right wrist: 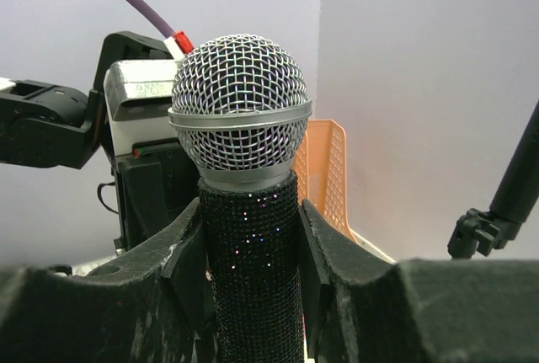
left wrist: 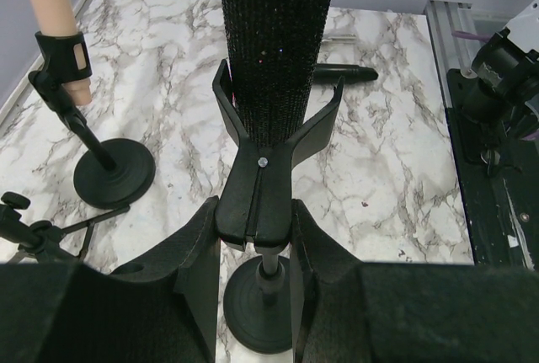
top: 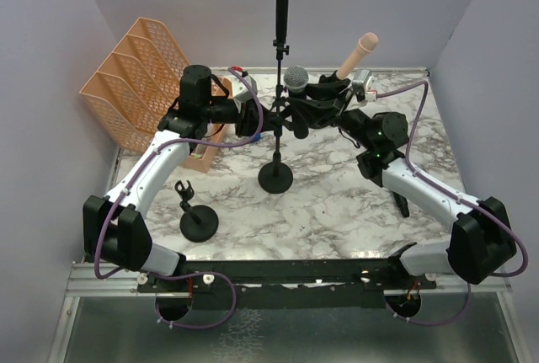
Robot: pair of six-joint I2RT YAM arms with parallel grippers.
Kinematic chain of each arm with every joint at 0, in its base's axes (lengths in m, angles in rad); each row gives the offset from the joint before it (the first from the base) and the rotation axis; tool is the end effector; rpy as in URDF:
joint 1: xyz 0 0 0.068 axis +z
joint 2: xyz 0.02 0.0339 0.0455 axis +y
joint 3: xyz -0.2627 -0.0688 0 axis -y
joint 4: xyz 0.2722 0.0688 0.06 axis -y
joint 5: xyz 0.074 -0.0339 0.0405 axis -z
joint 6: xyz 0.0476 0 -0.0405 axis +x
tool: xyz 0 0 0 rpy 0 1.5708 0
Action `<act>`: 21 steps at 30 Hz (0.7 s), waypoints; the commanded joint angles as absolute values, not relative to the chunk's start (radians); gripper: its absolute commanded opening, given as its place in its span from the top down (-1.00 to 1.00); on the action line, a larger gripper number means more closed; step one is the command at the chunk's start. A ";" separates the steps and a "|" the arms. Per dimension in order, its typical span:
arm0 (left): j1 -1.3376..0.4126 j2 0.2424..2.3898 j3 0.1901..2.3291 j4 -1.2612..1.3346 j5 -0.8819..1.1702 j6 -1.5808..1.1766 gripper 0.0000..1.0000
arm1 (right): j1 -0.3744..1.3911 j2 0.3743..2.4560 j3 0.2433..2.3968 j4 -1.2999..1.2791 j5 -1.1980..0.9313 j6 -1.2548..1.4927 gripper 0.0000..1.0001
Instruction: Attach the microphones to the stand
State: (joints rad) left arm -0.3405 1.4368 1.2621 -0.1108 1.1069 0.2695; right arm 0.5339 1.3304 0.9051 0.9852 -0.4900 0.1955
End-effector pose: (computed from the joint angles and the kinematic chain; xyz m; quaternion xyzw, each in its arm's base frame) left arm 0.3202 -0.1586 0.3588 0.5050 0.5550 -0.4386 0.4946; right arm 0.2713 0.1864 0.3726 -0.2883 0.4273 0.4125 0.7511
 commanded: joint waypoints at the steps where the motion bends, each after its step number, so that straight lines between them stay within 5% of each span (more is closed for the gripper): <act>1: -0.340 1.451 1.285 -0.138 1.122 0.271 1.00 | 0.545 1.360 0.952 1.123 -0.535 0.255 0.93; 21: -0.339 1.450 1.288 -0.122 1.110 0.243 1.00 | 0.555 1.433 0.937 1.279 -0.560 0.449 0.93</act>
State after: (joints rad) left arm -0.3405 1.4391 1.2655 -0.1146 1.1107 0.2653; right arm 0.5461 1.4227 0.9154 1.2110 -0.5327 0.3931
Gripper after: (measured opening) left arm 0.302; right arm 0.404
